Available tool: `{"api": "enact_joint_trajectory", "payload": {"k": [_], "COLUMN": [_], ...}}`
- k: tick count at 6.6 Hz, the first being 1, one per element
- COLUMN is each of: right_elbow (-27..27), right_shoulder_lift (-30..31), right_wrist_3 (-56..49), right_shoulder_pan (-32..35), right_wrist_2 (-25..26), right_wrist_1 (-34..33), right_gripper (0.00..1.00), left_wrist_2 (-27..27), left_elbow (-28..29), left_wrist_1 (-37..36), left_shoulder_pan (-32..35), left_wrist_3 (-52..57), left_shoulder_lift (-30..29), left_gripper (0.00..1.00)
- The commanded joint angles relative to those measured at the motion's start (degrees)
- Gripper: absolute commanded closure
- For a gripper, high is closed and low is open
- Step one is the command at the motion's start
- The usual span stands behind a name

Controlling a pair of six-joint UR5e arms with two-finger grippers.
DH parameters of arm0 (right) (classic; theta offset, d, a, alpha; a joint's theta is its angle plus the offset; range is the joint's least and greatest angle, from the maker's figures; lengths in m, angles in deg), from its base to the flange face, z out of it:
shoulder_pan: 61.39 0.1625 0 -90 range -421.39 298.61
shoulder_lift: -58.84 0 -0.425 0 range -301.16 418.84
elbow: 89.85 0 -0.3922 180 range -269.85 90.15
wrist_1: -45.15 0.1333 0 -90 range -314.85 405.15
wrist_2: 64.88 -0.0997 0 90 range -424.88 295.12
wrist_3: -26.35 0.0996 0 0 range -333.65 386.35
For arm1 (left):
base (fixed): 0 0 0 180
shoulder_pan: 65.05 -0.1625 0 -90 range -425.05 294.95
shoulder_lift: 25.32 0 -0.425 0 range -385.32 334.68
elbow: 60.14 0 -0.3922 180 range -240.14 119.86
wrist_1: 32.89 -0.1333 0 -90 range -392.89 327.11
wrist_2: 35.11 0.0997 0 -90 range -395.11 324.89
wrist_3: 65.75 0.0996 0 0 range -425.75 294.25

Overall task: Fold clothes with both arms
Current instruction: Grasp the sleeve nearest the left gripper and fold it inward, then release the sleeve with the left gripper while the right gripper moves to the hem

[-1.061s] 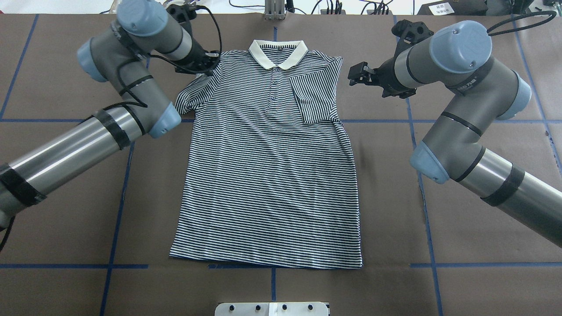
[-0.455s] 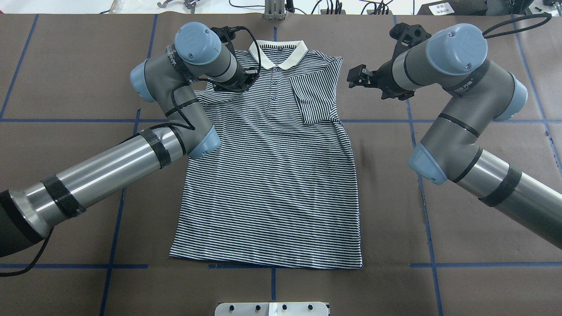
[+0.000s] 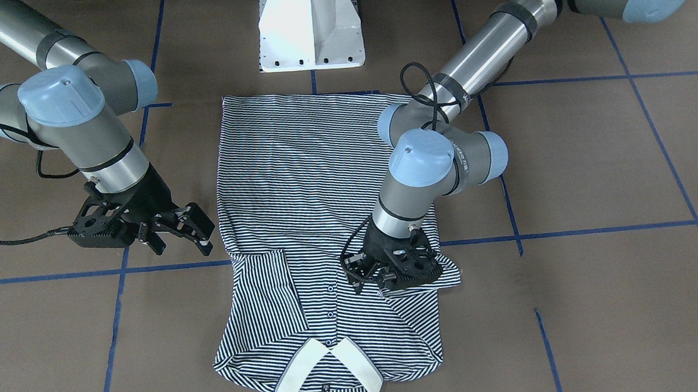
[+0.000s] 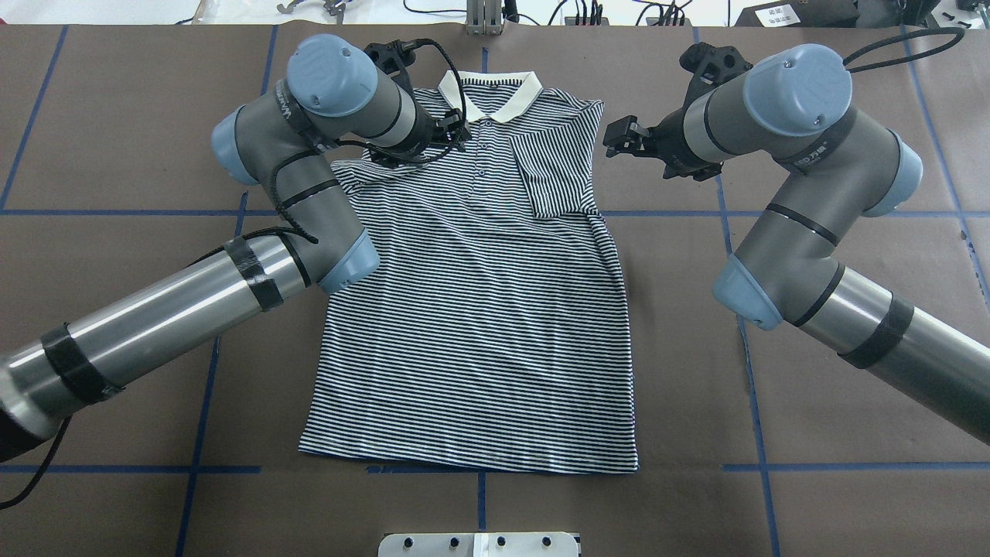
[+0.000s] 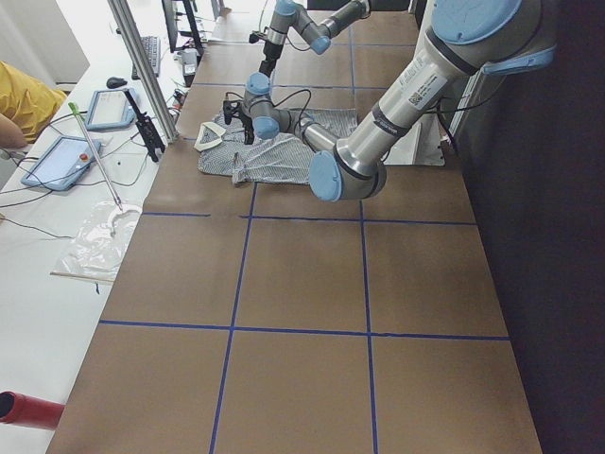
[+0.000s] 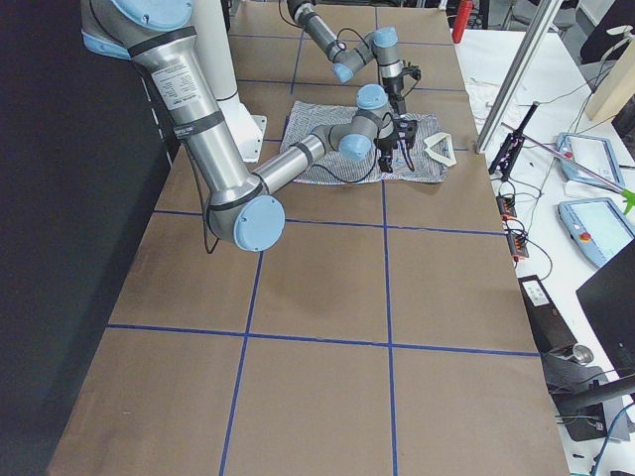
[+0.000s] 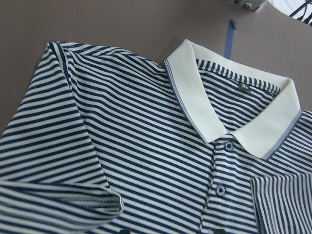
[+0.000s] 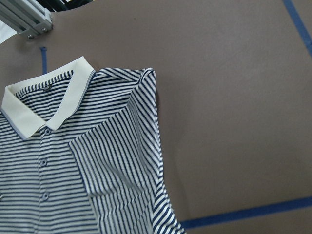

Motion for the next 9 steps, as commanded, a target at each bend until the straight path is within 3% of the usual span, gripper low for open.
{"api": "enact_joint_trajectory", "payload": {"k": [1, 2, 3, 4, 7, 8, 9], "right_elbow": [-8.24, -17.08, -22.04, -24.18, -25.26, -24.73, -24.12], "right_shoulder_lift": [2.97, 6.65, 5.99, 7.55, 16.51, 16.88, 16.79], "right_wrist_3": [17.92, 27.08, 29.95, 32.77, 42.08, 42.63, 42.64], "right_shoulder_pan": [-10.53, -21.91, -29.07, -33.41, -41.52, -42.23, -42.33], "right_wrist_2": [3.28, 15.75, 20.05, 23.31, 24.66, 24.66, 24.75], "right_wrist_1": [-0.17, -6.09, -20.07, -23.61, -24.26, -24.34, -24.35], "right_gripper": [0.00, 0.01, 0.02, 0.02, 0.14, 0.15, 0.25], "left_wrist_2": [-4.36, -7.68, -7.80, -7.71, -7.54, -7.45, -7.36], "left_elbow": [-17.62, -19.78, -19.45, -19.36, -18.92, -18.57, -18.57], "left_wrist_1": [-0.65, 0.22, 0.23, 0.23, 0.06, 0.06, -0.03], "left_shoulder_pan": [-0.19, -0.10, -0.19, -0.19, -0.19, -0.28, -0.63], "left_wrist_3": [-1.12, -0.69, -0.60, -0.77, -0.86, -0.95, -0.95], "left_shoulder_lift": [11.32, 14.33, 14.44, 14.53, 14.62, 14.53, 14.53], "left_gripper": [0.12, 0.12, 0.12, 0.12, 0.08, 0.07, 0.05]}}
